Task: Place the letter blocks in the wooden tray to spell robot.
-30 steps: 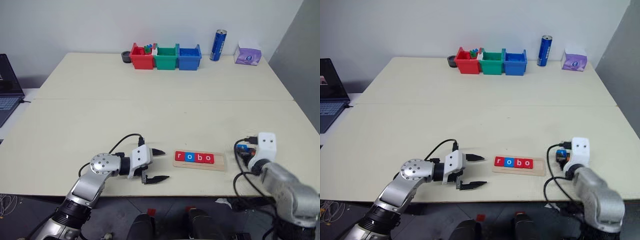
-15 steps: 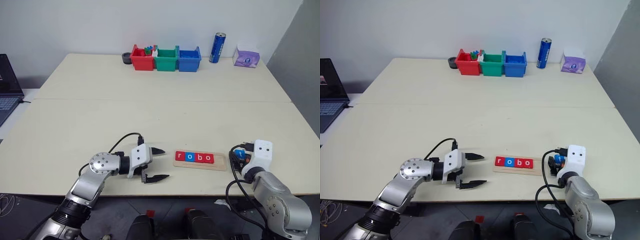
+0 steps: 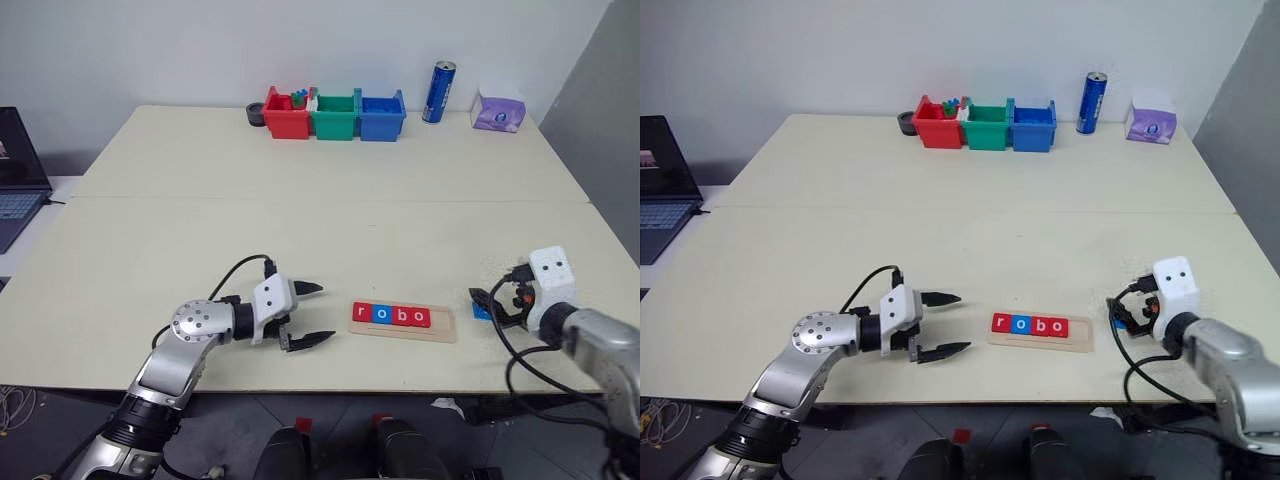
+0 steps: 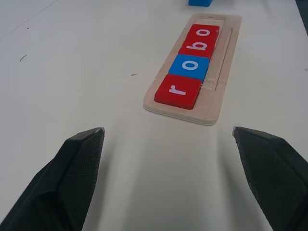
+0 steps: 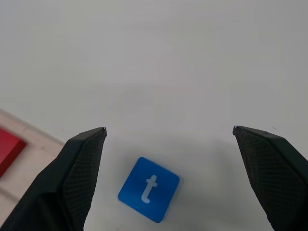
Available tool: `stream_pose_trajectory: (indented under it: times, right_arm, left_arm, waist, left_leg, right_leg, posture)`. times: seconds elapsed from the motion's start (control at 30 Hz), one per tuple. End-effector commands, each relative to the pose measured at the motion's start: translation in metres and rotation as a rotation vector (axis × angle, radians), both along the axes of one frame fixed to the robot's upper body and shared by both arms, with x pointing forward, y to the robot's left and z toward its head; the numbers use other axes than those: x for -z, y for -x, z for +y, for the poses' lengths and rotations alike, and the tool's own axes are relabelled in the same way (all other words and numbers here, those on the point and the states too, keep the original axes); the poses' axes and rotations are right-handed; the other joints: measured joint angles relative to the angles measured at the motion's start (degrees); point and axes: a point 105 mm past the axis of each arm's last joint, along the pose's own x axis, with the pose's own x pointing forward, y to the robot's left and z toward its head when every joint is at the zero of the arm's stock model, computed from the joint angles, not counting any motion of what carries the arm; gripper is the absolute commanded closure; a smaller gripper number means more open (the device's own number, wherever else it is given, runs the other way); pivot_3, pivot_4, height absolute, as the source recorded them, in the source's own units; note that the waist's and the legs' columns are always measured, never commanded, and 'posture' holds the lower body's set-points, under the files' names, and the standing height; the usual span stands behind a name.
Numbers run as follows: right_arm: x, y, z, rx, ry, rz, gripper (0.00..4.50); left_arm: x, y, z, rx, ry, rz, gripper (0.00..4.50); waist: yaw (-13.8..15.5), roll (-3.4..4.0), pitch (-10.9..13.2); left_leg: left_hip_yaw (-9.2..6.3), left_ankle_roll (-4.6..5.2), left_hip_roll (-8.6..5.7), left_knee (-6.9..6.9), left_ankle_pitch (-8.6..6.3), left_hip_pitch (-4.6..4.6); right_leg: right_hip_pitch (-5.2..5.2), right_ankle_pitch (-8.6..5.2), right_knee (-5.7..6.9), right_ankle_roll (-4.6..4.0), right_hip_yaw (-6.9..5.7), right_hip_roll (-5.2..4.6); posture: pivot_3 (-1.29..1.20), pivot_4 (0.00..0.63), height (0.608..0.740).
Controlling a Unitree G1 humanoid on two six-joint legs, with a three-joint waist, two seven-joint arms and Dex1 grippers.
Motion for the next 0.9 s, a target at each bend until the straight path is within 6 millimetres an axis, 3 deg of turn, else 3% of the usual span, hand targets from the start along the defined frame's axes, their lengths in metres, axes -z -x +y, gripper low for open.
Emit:
stream_pose_trajectory:
  times: [0.03, 0.17, 0.5, 0.8, 0.9]
  right_arm:
    - [0.004, 0.003, 0.006, -0.207, 0.081, 0.032, 0.02]
    - [0.015, 0.0, -0.002, -0.332, 0.165, 0.116, 0.02]
    - [0.023, -0.011, -0.018, -0.444, 0.239, 0.235, 0.02]
    - [0.029, -0.006, -0.017, -0.479, 0.221, 0.289, 3.03]
    - [0.015, -0.003, -0.004, -0.539, 0.206, 0.244, 3.05]
  left_arm:
    - [-0.006, -0.002, 0.003, -0.008, 0.015, -0.021, 0.0]
    - [-0.006, -0.002, 0.002, -0.004, 0.01, -0.025, 0.0]
    - [-0.009, -0.001, -0.001, 0.007, 0.0, -0.036, 0.0]
    - [-0.01, 0.0, -0.002, 0.008, -0.002, -0.037, 0.0]
    - [-0.01, 0.0, -0.001, 0.008, -0.005, -0.036, 0.0]
  waist:
    - [0.01, -0.02, 0.0]
    - [-0.02, -0.04, 0.03]
    - [0.13, -0.04, 0.06]
    - [0.15, -0.04, 0.06]
    - [0.16, -0.04, 0.06]
  left_leg:
    - [0.01, 0.0, 0.01, 0.0, 0.0, 0.0]
    - [0.02, 0.0, 0.02, 0.02, 0.0, 0.0]
    - [-0.01, 0.0, 0.04, 0.04, 0.0, -0.01]
    - [-0.05, 0.0, 0.04, 0.05, 0.0, 0.0]
    - [-0.05, 0.0, 0.05, 0.05, 0.0, 0.0]
  right_leg:
    - [0.0, 0.0, 0.0, 0.0, -0.01, 0.0]
    - [0.01, 0.0, 0.0, 0.0, -0.01, 0.0]
    - [0.0, 0.01, 0.02, -0.01, -0.01, -0.04]
    - [0.01, 0.01, 0.03, 0.0, -0.01, -0.07]
    - [0.01, 0.01, 0.03, -0.01, -0.01, -0.06]
  posture:
    - [0.0, 0.15, 0.74]
    - [0.0, 0.15, 0.74]
    - [0.0, 0.15, 0.74]
    - [0.0, 0.15, 0.74]
    - [0.0, 0.15, 0.74]
